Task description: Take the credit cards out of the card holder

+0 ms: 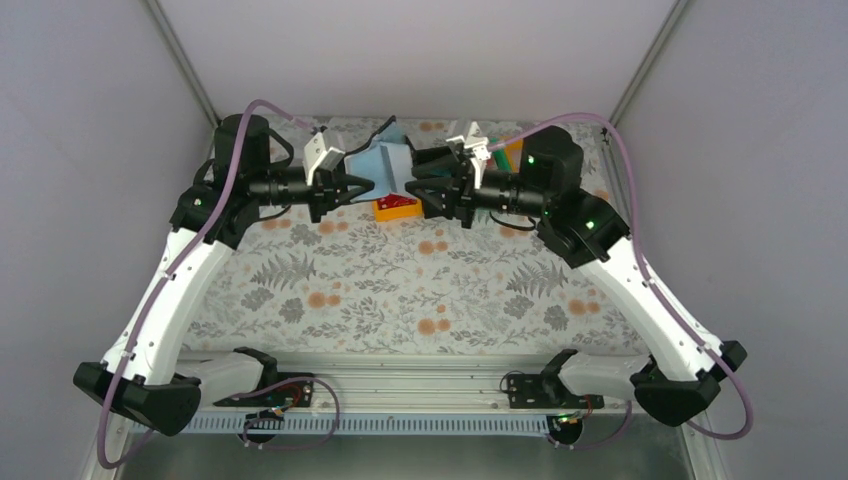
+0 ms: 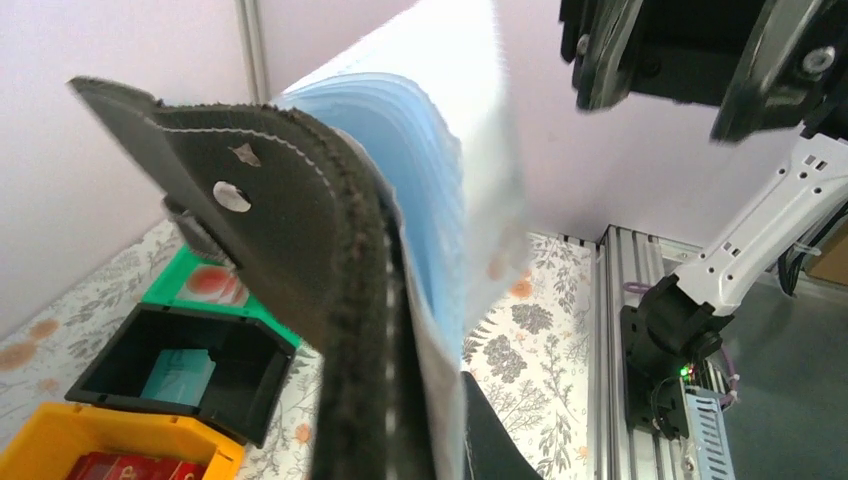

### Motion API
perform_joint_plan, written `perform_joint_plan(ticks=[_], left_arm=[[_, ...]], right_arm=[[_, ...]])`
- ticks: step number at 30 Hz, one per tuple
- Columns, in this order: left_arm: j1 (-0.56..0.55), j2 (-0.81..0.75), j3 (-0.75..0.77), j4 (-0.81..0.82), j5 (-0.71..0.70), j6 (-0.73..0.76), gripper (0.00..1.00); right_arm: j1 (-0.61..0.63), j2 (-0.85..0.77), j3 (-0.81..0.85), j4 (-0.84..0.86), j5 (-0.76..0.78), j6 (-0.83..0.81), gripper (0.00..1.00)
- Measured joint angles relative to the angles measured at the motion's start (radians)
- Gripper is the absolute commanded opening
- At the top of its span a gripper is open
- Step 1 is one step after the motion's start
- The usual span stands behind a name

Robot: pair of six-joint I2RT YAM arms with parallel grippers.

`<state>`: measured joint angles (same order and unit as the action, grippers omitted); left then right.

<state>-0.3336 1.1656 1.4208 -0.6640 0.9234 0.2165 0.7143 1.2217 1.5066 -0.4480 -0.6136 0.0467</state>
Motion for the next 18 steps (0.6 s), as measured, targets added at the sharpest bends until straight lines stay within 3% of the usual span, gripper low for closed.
perform_joint_plan(ticks=[8,14,18], left_arm=[[0.0,0.005,0.03,-0.024,-0.013,0.063,0.02],[0.0,0.019,0.082,-0.057,-0.014,0.138,0.02],[0.0,0.033,0.142,-0.144,-0.013,0.272,0.02]], right_arm=[[-0.035,-0.037,-0.002,-0.005,0.026,-0.033,0.35],[-0.046,-0.016,-0.002,-0.003,0.015,-0.035,0.49],[-0.073,-0.016,-0.006,0.036,-0.035,-0.031,0.58]])
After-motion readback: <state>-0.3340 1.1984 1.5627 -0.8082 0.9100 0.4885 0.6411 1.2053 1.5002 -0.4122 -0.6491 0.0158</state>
